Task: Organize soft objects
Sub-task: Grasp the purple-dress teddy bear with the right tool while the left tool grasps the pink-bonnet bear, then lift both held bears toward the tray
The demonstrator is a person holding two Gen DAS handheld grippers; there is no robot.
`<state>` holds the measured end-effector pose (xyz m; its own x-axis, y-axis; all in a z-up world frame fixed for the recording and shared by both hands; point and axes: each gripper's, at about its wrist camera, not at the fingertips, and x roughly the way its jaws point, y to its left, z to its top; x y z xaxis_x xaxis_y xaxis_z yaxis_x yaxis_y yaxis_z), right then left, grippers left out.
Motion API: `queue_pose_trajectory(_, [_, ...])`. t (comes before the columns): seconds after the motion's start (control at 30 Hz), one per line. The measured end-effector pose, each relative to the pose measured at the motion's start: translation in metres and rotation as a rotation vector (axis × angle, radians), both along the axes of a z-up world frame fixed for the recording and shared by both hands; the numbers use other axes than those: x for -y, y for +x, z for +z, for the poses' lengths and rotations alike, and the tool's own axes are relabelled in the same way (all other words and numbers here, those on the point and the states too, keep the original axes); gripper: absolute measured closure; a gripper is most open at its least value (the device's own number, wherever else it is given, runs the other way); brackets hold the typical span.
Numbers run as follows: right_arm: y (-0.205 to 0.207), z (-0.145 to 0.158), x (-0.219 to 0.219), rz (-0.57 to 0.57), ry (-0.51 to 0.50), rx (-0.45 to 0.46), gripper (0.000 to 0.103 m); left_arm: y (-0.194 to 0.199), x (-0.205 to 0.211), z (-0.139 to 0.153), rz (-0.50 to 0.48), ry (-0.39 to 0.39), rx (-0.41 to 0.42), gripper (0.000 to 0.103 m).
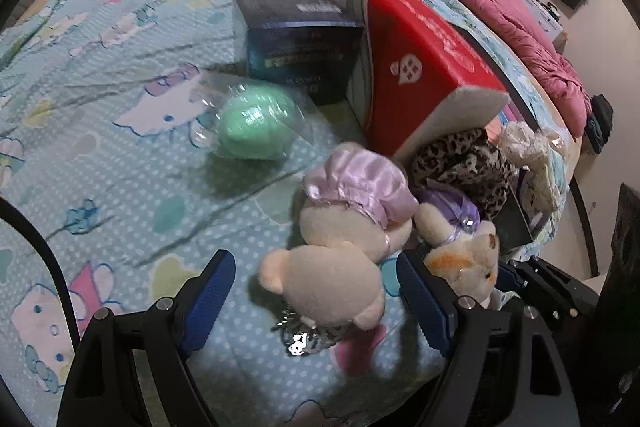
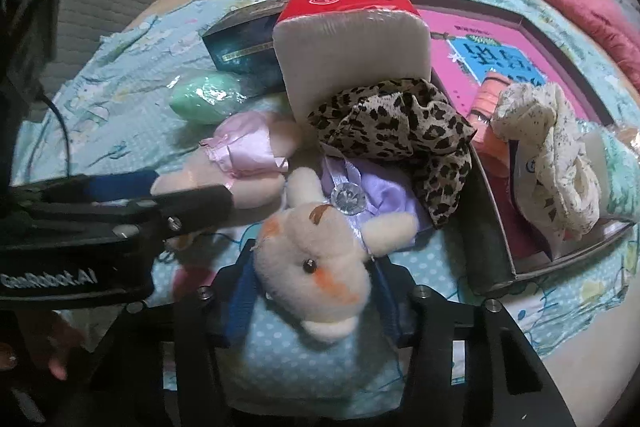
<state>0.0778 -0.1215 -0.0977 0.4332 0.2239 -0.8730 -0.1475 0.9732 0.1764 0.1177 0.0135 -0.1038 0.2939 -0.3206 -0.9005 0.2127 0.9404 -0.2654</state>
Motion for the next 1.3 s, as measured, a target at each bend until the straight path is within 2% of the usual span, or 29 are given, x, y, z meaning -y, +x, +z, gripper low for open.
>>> queue_pose_trajectory(0.1, [-0.004,0.004,0.006,0.003,0.041,-0.013,0.054,0.001,0.001,-0.005,0.003,0.005,0.001,0.025])
queue_pose_trajectory(0.17, [-0.007,0.008,0.007,0.017,0.066,-0.023,0.054,0.002,0.001,-0.004,0.005,-0.019,0.005,0.032])
queue_pose_trajectory(0.2, [-0.008,0.009,0.007,0.024,0.074,-0.026,0.054,0.002,0.001,-0.004,0.007,-0.039,0.006,0.043])
queue_pose_trajectory(0.23, [-0.010,0.010,0.006,0.030,0.082,-0.029,0.054,0.002,0.001,-0.003,0.008,-0.058,0.007,0.048])
queue_pose_trajectory(0.4, [-0.017,0.019,0.004,0.059,0.117,-0.023,0.054,0.000,0.004,-0.004,0.019,-0.052,0.005,0.057])
queue_pose_trajectory(0.5, [-0.020,0.023,0.004,0.073,0.149,-0.029,0.054,-0.007,0.000,-0.001,0.039,-0.073,0.001,0.058])
queue_pose_trajectory(0.77, [-0.034,0.033,-0.001,0.130,0.180,-0.030,0.054,-0.031,-0.014,0.020,0.074,-0.026,0.028,0.058])
queue_pose_trajectory(1.0, [-0.047,0.053,-0.002,0.164,0.188,0.022,0.054,-0.043,-0.031,0.050,0.112,-0.017,0.079,0.058])
queue_pose_trajectory(1.3, [-0.055,0.079,0.006,0.164,0.206,0.097,0.054,-0.055,-0.020,0.078,0.107,-0.010,0.134,0.058])
